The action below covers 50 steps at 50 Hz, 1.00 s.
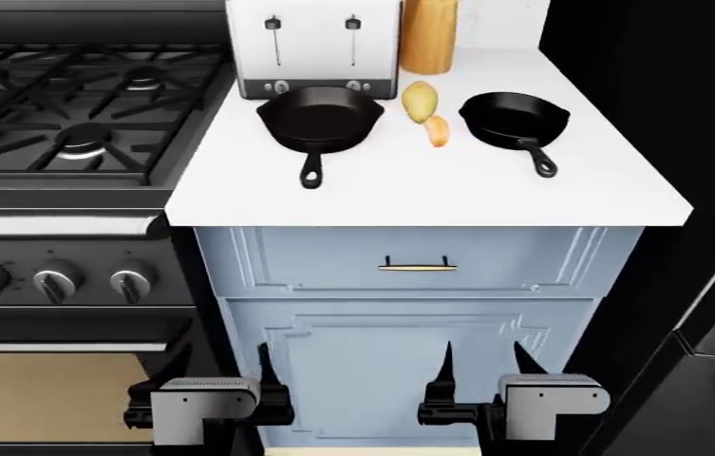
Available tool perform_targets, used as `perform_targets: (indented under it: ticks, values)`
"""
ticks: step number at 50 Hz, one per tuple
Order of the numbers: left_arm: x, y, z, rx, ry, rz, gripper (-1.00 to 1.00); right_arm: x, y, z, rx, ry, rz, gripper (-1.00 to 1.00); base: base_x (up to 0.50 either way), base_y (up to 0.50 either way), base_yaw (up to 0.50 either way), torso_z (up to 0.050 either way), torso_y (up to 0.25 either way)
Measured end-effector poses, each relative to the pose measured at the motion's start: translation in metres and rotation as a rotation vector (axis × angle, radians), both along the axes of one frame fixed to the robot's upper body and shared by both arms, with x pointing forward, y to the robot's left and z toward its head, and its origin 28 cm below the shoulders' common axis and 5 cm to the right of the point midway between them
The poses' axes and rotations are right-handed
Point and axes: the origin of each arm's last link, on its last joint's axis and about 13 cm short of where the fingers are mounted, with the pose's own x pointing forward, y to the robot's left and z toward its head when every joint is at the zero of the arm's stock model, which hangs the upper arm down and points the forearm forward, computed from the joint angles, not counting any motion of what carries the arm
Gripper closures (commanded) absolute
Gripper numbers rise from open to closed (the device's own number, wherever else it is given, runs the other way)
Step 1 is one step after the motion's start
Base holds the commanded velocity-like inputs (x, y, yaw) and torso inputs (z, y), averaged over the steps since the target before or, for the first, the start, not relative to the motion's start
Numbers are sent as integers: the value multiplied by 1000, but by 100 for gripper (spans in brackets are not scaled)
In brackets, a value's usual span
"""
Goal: Place both pans onto different burners. Then place the potato and the sushi on different pans.
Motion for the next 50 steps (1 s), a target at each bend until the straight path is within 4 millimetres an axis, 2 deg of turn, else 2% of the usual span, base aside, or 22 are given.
perform_targets:
  ticks: [20, 31, 50]
  values:
    - [0, 0, 0, 0, 1, 1, -100, 0, 0, 0, 0, 0, 1, -100, 0, -346, 0, 0, 0]
    - [0, 0, 0, 3, 2, 3, -100, 0, 0, 0, -3, -1, -1, -100, 0, -23, 0, 2, 0]
    - [0, 0, 0, -1, 2, 8, -100, 0, 0, 0, 5, -2, 4, -100, 0, 0, 0, 47, 0]
